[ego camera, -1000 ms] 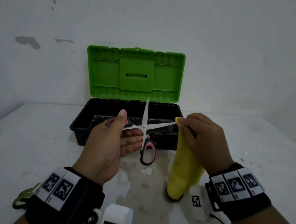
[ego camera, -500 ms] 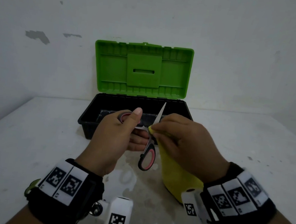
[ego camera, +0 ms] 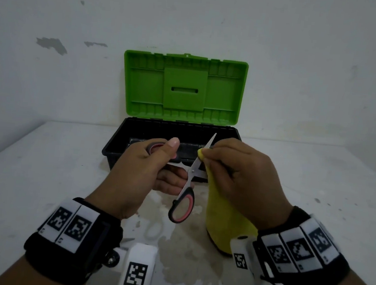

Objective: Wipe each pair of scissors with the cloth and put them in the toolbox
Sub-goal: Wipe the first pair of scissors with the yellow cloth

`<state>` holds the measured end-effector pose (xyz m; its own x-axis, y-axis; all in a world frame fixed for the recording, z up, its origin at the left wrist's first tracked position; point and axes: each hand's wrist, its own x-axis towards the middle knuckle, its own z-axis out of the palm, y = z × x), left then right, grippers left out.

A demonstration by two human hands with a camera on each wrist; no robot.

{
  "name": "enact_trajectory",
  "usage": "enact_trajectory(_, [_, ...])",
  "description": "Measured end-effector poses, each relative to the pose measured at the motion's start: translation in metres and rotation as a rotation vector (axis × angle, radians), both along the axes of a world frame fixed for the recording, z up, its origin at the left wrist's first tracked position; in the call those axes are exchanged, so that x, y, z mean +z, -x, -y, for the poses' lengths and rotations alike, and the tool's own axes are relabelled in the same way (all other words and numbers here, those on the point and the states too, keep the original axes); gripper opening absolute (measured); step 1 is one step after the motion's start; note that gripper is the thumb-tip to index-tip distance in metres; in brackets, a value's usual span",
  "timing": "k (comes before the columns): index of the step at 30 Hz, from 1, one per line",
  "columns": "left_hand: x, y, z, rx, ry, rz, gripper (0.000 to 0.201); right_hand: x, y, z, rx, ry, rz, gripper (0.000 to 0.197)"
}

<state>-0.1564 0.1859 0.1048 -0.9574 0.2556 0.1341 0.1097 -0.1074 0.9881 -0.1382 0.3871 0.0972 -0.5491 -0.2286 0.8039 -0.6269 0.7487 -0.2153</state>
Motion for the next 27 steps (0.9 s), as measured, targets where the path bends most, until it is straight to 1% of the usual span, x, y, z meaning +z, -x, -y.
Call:
enact_trajectory(3, [0.001,-0.001,0.004,-0.001,-0.019,-0.012,0.048,-0.001,-0.008,0.010,0.024,-0.051,-0.012,0.014])
enact_trajectory(5, [0.000,-0.003,0.006,-0.013,-0.026,-0.022,0.047,0.001,-0.009,0.007,0.041,-0.064,0.002,0.017])
enact_trajectory(9, [0.001,-0.005,0.003,-0.052,-0.039,-0.017,0.046,0.007,-0.002,-0.002,-0.021,0.028,-0.012,0.013])
enact_trajectory(14, [-0.002,-0.002,0.005,-0.030,-0.054,-0.012,0.045,-0.002,-0.006,0.008,0.025,-0.045,0.005,0.015])
enact_trajectory(19, [-0.008,-0.001,-0.002,-0.041,-0.069,-0.017,0.042,-0.003,0.009,-0.004,-0.063,0.071,0.001,0.015])
enact_trajectory(21, [-0.010,0.002,-0.002,-0.032,-0.068,-0.023,0.039,-0.007,0.008,0.001,-0.074,0.066,0.001,0.016])
enact_trajectory(25, [-0.014,0.004,0.002,-0.032,-0.048,-0.024,0.038,-0.013,0.002,0.005,-0.014,0.026,0.024,0.019])
enact_trajectory(27, [-0.014,0.002,0.000,-0.046,-0.043,-0.028,0.035,-0.010,0.008,-0.002,-0.052,0.063,0.023,0.016])
